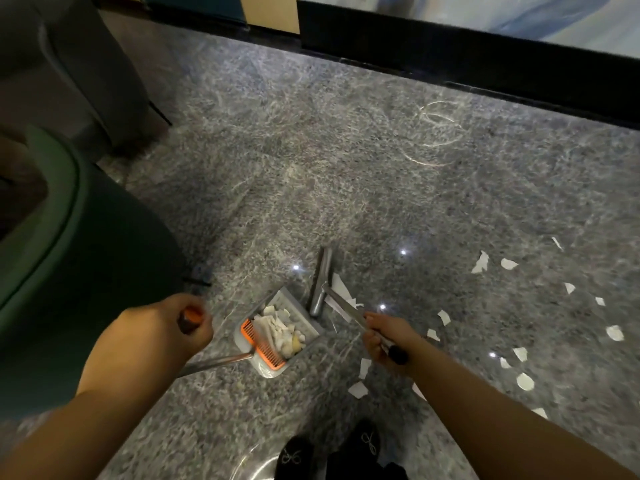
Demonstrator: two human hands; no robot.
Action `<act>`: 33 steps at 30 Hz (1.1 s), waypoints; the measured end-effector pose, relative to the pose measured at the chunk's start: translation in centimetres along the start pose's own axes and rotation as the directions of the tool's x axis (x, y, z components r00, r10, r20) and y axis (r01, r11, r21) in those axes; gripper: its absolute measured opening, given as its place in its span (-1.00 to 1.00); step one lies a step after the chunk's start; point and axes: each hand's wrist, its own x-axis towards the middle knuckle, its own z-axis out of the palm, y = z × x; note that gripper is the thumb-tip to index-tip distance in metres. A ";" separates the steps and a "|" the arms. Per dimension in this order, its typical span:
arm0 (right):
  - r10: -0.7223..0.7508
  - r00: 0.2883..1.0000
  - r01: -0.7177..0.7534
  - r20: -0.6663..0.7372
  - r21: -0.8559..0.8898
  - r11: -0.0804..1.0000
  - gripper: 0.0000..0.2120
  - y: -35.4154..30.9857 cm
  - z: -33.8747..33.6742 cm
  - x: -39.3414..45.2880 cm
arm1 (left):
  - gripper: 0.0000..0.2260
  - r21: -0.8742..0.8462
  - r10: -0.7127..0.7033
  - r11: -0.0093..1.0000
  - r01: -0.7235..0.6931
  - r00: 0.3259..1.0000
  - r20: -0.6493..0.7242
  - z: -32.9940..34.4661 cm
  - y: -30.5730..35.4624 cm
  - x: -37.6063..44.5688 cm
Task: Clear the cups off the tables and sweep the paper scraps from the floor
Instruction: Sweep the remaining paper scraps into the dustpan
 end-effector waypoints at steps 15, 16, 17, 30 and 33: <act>-0.080 0.982 0.090 -0.173 0.050 0.995 -0.78 1.6 -7.6 -4.5 | -0.91 -0.042 0.107 0.994 -0.106 0.993 0.044 0.9 2.4 0.9; -0.080 0.977 0.094 -0.198 0.065 0.993 -0.78 2.0 -8.2 -5.1 | -0.91 -0.047 0.122 0.992 -0.120 0.991 0.058 1.1 2.8 0.9; -0.081 0.972 0.101 -0.222 0.079 0.992 -0.79 2.3 -8.8 -5.8 | -0.91 -0.053 0.132 0.990 -0.129 0.989 0.071 1.2 3.2 0.9; -0.165 0.905 0.211 -0.392 0.077 0.975 -0.91 6.6 -14.7 -10.9 | -0.90 -0.123 0.245 0.964 -0.236 0.967 0.066 1.1 5.1 -0.5; -0.178 0.908 0.221 -0.379 0.073 0.972 -0.88 8.0 -14.3 -12.2 | -0.90 -0.106 0.272 0.959 -0.264 0.960 0.070 0.8 4.7 -1.2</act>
